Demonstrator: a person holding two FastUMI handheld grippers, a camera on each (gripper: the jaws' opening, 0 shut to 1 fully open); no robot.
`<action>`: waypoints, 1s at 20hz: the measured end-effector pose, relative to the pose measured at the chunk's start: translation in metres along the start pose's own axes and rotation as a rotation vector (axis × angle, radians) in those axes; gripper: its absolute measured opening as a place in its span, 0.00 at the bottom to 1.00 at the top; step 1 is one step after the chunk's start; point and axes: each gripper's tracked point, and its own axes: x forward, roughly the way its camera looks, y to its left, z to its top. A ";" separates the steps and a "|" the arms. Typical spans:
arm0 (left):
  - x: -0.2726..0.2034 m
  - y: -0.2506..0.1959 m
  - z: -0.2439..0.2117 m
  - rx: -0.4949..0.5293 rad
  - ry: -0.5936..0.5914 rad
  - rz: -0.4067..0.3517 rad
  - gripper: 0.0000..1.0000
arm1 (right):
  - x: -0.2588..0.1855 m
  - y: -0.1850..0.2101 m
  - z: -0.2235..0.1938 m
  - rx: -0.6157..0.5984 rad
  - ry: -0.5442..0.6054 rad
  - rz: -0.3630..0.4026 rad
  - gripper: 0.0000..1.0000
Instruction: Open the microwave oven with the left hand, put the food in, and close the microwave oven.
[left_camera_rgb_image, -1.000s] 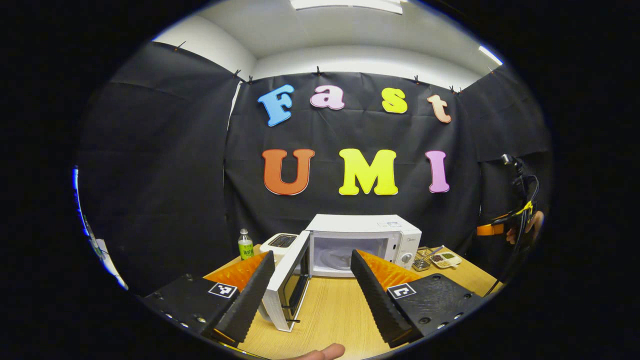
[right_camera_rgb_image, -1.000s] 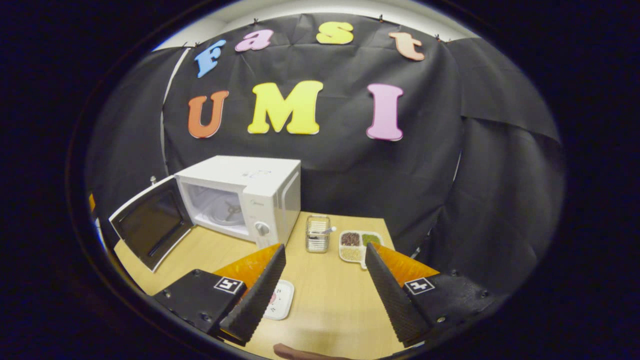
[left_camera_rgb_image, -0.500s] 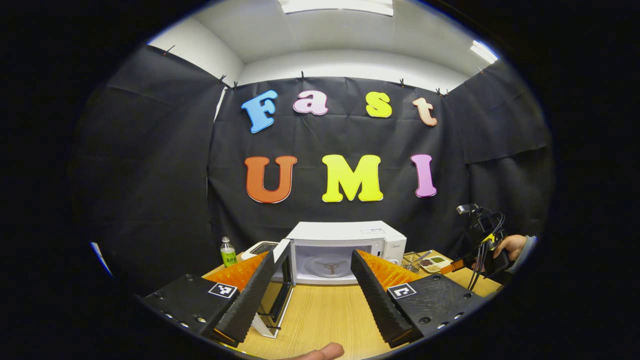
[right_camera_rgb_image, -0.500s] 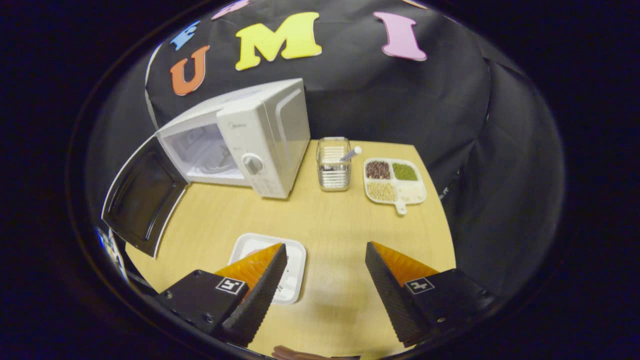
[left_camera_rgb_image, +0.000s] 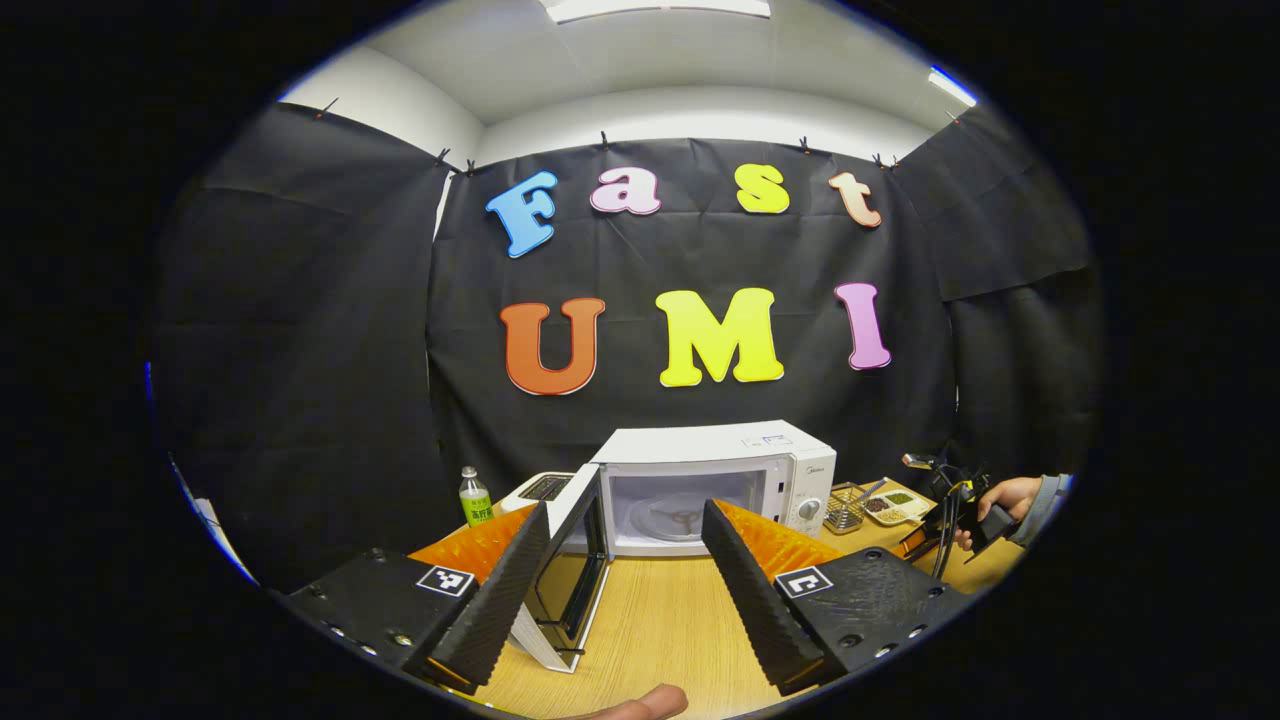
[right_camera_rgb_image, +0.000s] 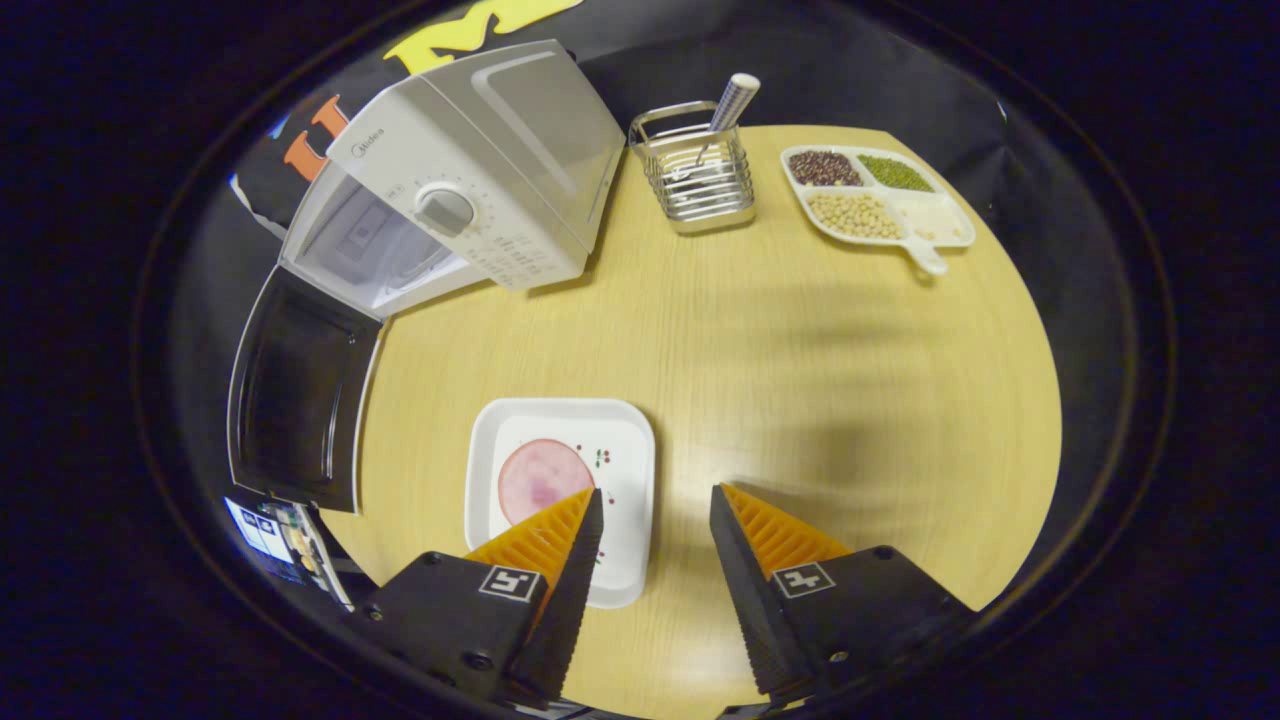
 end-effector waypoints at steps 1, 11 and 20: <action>0.000 -0.001 -0.002 -0.006 0.004 -0.006 0.93 | 0.006 0.003 -0.005 0.012 0.032 0.018 0.69; -0.007 0.012 -0.006 -0.054 -0.019 -0.011 0.94 | 0.019 -0.006 -0.010 -0.027 0.243 -0.048 0.04; -0.021 0.012 -0.003 -0.057 -0.032 -0.028 0.94 | 0.020 0.020 -0.025 0.043 0.250 0.185 0.04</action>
